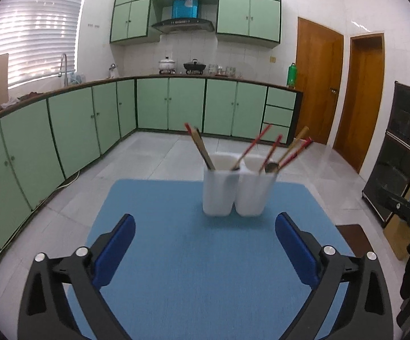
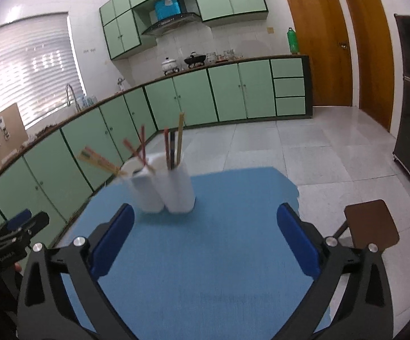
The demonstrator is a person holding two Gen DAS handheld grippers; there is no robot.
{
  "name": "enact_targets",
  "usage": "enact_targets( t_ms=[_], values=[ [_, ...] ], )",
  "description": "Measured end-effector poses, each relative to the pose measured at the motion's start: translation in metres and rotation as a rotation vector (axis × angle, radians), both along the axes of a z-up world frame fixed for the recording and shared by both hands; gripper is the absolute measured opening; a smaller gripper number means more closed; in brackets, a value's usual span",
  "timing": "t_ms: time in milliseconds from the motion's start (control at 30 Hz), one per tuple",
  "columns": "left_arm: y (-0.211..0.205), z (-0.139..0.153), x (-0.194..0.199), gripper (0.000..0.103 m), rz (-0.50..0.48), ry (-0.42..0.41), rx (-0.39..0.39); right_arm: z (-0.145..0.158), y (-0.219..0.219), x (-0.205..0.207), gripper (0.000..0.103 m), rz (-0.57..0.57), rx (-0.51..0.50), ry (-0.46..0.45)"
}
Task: Organize utensils
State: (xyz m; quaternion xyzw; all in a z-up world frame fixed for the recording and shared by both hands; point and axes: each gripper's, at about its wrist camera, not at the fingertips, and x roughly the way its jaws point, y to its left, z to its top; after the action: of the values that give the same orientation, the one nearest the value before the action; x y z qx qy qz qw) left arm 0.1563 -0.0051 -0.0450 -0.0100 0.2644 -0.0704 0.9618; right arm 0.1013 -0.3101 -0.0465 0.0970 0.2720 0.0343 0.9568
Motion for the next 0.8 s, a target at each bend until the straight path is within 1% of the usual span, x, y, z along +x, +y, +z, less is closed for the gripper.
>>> enact_targets(
  t_ms=[67, 167, 333, 467, 533, 700, 800],
  values=[
    [-0.002, -0.002, -0.013, 0.097, 0.002, 0.007, 0.013, -0.002, 0.008, -0.014, 0.098, 0.017, -0.020, 0.001],
    [-0.004, 0.003, -0.025, 0.097, -0.002, -0.002, 0.004, 0.000, 0.018, -0.029, 0.098, 0.045, -0.038, -0.010],
    [-0.010, 0.020, -0.043, 0.097, -0.020, -0.036, 0.004, 0.020, 0.033, -0.048, 0.098, 0.106, -0.055, -0.039],
    [-0.011, 0.036, -0.058, 0.097, -0.024, -0.082, 0.009, 0.040, 0.037, -0.058, 0.098, 0.126, -0.064, -0.070],
    [-0.011, 0.042, -0.064, 0.097, -0.026, -0.101, 0.006, 0.047, 0.042, -0.064, 0.098, 0.132, -0.085, -0.084],
    [-0.013, 0.054, -0.080, 0.097, -0.032, -0.137, 0.007, 0.061, 0.047, -0.072, 0.098, 0.151, -0.105, -0.108],
    [-0.014, 0.056, -0.088, 0.097, -0.038, -0.148, 0.007, 0.063, 0.051, -0.075, 0.098, 0.158, -0.119, -0.111]
  ],
)
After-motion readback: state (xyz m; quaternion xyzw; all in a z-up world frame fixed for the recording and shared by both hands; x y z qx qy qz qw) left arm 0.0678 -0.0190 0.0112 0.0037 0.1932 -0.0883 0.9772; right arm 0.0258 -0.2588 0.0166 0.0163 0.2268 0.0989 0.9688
